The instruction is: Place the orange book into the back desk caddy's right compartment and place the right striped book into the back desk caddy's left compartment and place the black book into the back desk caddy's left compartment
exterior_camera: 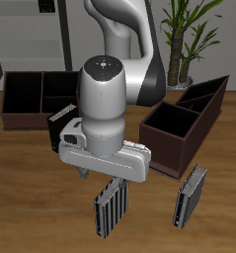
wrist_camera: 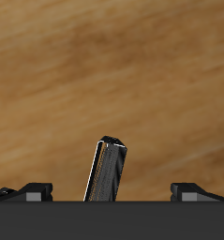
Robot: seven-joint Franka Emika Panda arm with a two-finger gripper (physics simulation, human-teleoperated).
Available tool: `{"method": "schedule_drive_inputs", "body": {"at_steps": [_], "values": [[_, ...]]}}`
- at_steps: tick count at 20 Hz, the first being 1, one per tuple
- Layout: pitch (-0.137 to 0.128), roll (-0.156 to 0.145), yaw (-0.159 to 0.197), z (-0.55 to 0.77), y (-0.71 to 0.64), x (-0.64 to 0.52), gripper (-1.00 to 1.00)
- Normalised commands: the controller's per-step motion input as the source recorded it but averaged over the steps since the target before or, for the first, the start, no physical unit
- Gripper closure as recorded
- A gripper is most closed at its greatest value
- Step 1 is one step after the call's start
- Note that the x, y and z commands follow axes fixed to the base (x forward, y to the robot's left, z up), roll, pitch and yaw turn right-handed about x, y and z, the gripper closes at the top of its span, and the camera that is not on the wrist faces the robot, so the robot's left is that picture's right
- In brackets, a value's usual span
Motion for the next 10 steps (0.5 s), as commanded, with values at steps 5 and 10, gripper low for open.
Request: {"method": "schedule_drive_inputs", "body": {"at_steps": [5, 10], "values": [[-0.008, -0.029, -0.013, -0.10, 0.03, 0.11, -1.00], [0.031, 0.000, -0.019, -0.22, 0.02, 0.06, -1.00]]}}
